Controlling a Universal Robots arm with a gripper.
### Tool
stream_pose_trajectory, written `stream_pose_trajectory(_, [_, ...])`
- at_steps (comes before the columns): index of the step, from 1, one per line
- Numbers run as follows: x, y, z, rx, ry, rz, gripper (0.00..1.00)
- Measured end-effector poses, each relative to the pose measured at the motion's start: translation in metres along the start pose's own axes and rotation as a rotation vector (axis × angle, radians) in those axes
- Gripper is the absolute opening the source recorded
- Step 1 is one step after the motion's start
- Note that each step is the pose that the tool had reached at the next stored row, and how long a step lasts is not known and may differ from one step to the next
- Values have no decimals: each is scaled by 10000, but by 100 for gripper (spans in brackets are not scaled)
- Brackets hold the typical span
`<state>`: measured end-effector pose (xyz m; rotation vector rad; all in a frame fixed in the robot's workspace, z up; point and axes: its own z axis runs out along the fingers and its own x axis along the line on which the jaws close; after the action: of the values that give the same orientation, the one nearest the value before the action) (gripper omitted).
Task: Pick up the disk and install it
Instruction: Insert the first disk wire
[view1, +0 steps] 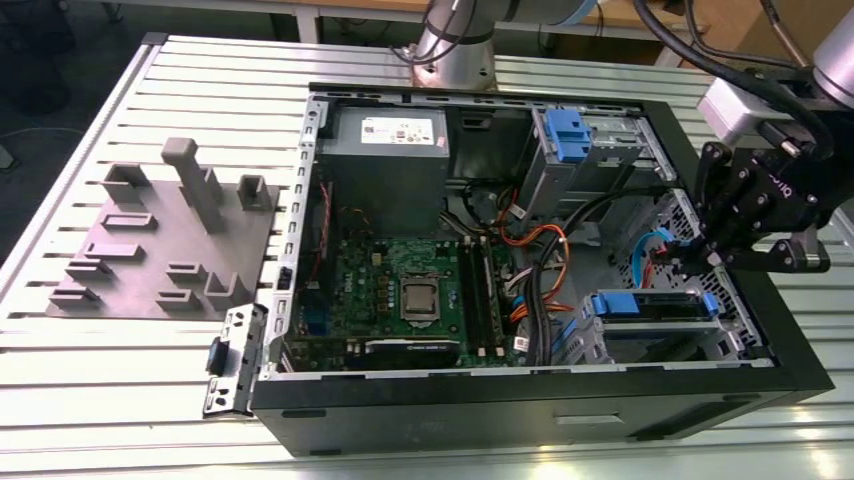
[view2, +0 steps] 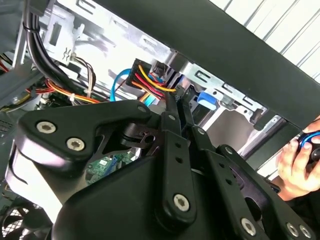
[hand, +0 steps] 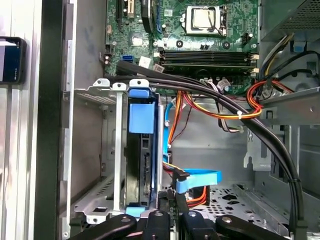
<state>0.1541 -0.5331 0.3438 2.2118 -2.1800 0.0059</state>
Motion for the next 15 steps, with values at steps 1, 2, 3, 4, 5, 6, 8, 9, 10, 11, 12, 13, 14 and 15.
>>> stream_pose_trajectory(1, [7,14,0,35,-5,0,16])
stream_pose_trajectory(2, [11,27,1,76,-10,0,16])
stream_pose_trajectory(3, [15,39,2,124,-14,-1,16])
stream_pose_trajectory(4, [19,49,2,174,-16,-2,16])
stream_pose_trajectory(5, [25,60,3,222,-15,-3,16])
stream_pose_trajectory(6, [33,70,5,269,-16,-3,16])
stream_pose_trajectory(8, [54,92,8,348,-14,-1,16])
stream_pose_trajectory(9, [65,104,10,390,-14,0,16])
stream_pose_trajectory(10, [74,117,12,430,-14,1,16])
stream_pose_trajectory(11, [83,129,14,470,-17,3,16])
stream_pose_trajectory(12, [91,136,14,502,-17,3,16])
stream_pose_trajectory(13, [99,144,16,535,-20,2,16])
stream_pose_trajectory(14, [108,155,18,574,-23,2,16])
stream_pose_trajectory(15, [116,166,19,617,-25,3,16])
